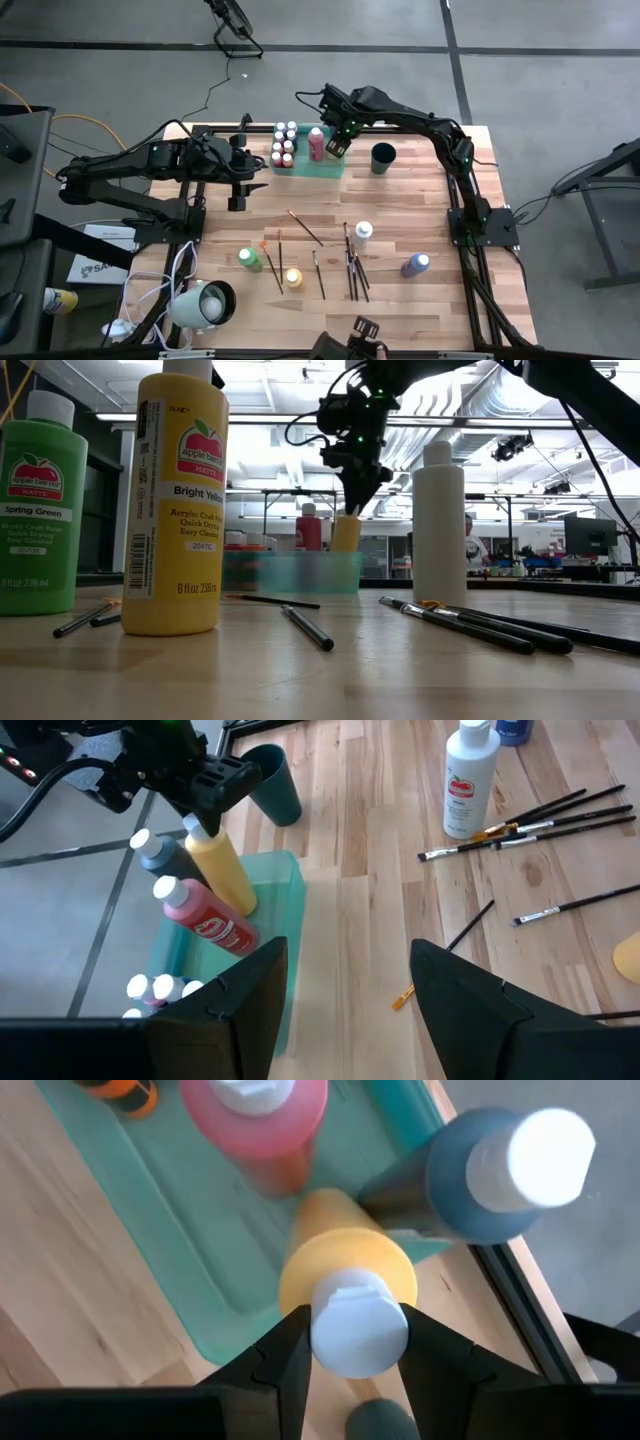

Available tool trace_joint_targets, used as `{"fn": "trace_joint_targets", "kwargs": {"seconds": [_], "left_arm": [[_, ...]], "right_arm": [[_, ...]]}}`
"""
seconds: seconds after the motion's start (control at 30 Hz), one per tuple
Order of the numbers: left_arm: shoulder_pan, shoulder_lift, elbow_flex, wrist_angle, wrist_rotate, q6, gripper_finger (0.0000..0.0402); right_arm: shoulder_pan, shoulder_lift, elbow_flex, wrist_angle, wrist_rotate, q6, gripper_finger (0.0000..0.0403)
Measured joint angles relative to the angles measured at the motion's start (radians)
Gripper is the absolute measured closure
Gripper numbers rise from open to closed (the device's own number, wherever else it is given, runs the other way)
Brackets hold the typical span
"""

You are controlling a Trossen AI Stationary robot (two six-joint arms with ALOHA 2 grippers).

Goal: Pick & Place Paint Supplies
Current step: Put the large yellow paint bottle into the green bin

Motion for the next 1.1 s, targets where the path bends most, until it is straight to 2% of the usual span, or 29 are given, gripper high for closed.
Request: {"fn": "trace_joint_targets", "kwargs": {"seconds": [0.5,0.83,1.1], "left_arm": [[0.000,0.000,0.000,0.000,0.000,0.001,0.0195],[0.000,0.000,0.000,0.000,0.000,0.002,0.0195],[0.000,0.000,0.000,-0.001,0.000,0.000,0.0195]], "right_arm": [[-0.004,-0.016,-0.004,-0.020,0.009,0.027,0.0281],[-0.010,-0.017,-0.005,0.082,0.009,0.030,0.0273],[-0.010,-0.017,-0.005,0.091,0.006,0.031,0.0266]]}}
